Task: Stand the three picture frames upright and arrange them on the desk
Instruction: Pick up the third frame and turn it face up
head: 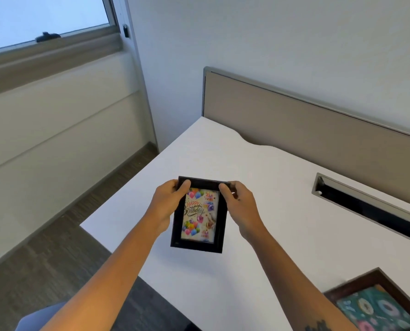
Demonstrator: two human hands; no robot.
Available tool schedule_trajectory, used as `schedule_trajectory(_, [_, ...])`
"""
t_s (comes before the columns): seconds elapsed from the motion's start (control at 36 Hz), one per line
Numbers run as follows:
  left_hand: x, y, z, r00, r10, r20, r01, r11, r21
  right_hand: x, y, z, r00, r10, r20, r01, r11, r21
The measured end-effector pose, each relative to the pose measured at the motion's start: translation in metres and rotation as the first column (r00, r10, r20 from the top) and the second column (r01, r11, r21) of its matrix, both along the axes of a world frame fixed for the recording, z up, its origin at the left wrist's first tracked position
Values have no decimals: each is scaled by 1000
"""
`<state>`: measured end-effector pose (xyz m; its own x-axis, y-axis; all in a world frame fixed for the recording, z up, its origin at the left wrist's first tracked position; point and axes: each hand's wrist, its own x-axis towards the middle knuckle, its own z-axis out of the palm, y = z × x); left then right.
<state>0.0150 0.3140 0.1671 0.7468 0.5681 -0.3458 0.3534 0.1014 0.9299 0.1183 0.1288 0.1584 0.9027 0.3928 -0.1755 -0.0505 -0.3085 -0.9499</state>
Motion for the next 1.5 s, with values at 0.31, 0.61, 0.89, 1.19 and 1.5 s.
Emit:
schedule_trajectory(0.31, [-5,-50,6,986,135,-99,-153,965,-213,-16,-39,3,956,-42,-290,73,993,96])
schedule_trajectory(0.61, [-7,-70,5,986,142,-89,-158,964,-211,-39,-64,-3,893,42,-449,-56,998,-16])
schedule_trajectory(0.89, [-6,-76,3,997,78,-12,-79,972,-221,-40,-69,-14,846,9,-534,33,997,69])
schedule_trajectory(1.19, [-3,-77,-12,994,-62,93,73,989,-128,-38,-73,-11,828,-44,-559,126,986,108])
schedule_trajectory(1.5, [17,-73,-40,986,-140,96,153,976,-153,-31,-74,-21,816,-107,-568,210,971,118])
